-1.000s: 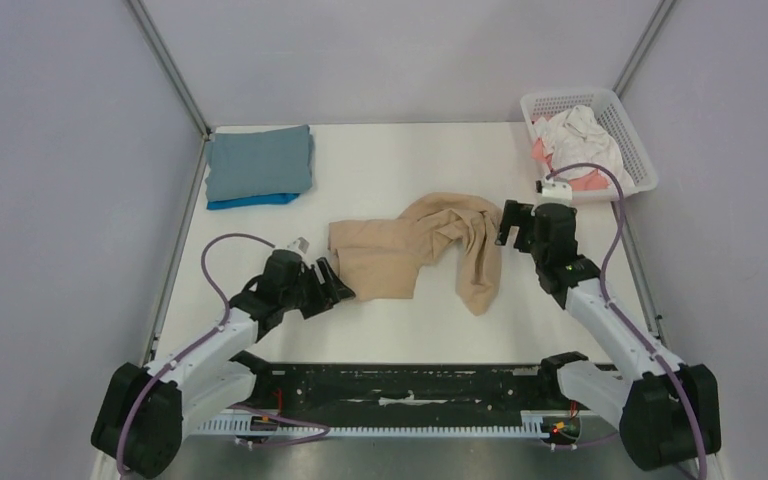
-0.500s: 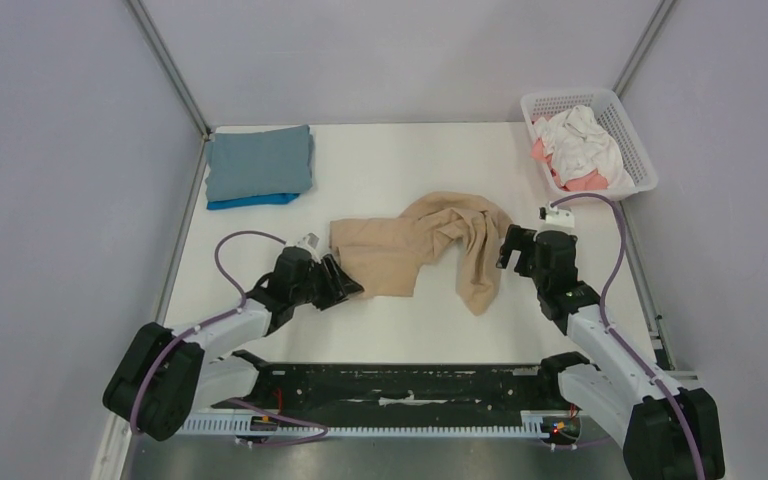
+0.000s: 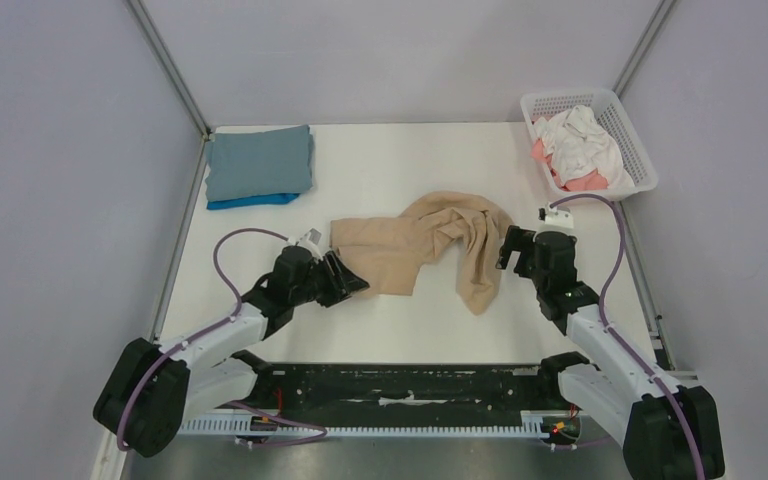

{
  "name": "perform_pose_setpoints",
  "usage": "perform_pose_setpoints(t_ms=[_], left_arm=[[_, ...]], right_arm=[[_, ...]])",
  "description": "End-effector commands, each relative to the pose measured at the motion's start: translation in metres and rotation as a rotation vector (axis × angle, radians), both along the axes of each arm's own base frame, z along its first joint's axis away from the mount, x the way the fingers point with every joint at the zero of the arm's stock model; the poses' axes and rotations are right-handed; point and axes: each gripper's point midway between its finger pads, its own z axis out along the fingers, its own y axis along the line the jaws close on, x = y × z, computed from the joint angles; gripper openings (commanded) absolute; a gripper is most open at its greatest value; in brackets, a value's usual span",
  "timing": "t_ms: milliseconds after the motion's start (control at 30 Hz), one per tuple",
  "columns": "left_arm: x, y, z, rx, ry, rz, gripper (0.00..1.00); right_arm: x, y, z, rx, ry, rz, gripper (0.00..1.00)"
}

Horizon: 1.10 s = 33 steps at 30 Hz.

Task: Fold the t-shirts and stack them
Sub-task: Flatten out the tshirt

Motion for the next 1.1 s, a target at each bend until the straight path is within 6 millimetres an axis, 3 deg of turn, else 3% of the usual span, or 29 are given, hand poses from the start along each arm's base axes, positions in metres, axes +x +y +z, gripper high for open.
perform_pose_setpoints(t_ms=[0, 233, 433, 533, 600, 633, 700, 867, 1067], left_arm=[[0.004, -0.008, 0.011, -0.018, 0.021, 0.006, 0.53], [0.009, -0.018, 0.023, 0.024, -0.028, -0.002, 0.52], [0.021, -0.024, 0.014, 0.098, -0.018, 0.001, 0.48], [0.03, -0.023, 0.005, 0.157, -0.01, 0.01, 0.37], [0.032, -0.02, -0.003, 0.2, 0.011, 0.012, 0.09], [0.033, -0.02, -0.004, 0.216, 0.012, 0.009, 0.02], [0.035, -0.019, -0.003, 0.221, -0.001, 0.006, 0.02], [0.033, -0.017, 0.006, 0.215, -0.058, -0.01, 0.02], [0.028, -0.009, 0.006, 0.227, -0.078, -0.001, 0.02]], right_arm=[[0.004, -0.001, 0.001, 0.002, -0.018, -0.016, 0.98], [0.003, -0.003, -0.003, -0.012, -0.006, -0.019, 0.98], [0.002, -0.002, -0.006, -0.011, 0.005, -0.01, 0.98], [0.002, -0.002, -0.008, -0.015, 0.01, -0.009, 0.98], [0.002, 0.0, -0.007, 0.001, 0.008, -0.007, 0.98], [-0.001, 0.002, -0.01, 0.015, 0.018, 0.0, 0.98], [-0.008, 0.012, -0.018, 0.058, 0.046, 0.038, 0.98], [-0.041, 0.066, -0.037, 0.113, 0.133, 0.26, 0.98], [-0.069, 0.072, -0.052, -0.029, 0.199, 0.224, 0.95]])
